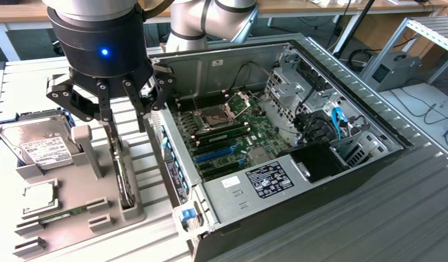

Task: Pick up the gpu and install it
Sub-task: 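Pick up the gpu and move the gpu toward the slot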

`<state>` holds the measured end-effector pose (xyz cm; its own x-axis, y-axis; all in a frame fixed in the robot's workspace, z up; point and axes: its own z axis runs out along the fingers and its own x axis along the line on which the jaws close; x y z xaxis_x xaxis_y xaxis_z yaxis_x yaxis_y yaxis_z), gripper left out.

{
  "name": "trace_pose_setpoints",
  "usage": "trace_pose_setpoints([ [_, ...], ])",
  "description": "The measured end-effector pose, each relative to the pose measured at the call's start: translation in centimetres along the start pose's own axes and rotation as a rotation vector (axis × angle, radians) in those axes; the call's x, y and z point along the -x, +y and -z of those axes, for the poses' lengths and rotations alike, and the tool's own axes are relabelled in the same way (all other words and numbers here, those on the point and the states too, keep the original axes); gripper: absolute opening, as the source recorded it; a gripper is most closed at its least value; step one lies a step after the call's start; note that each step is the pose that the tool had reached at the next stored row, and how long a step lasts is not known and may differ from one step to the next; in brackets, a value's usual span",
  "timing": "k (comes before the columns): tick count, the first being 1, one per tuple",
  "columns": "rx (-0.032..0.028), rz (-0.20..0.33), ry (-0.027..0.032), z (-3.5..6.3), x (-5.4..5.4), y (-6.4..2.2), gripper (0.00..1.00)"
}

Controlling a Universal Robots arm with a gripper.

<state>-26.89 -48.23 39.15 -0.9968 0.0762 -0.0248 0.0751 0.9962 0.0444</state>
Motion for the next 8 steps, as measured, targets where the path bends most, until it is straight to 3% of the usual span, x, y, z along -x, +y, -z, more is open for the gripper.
trace_pose_setpoints([
  [1, 0.0, 0.0, 0.0, 0.0, 0.0, 0.0, 0.42],
  [8, -0.0001, 0.0, 0.0001, -0.09, -0.02, -0.01, 0.42],
])
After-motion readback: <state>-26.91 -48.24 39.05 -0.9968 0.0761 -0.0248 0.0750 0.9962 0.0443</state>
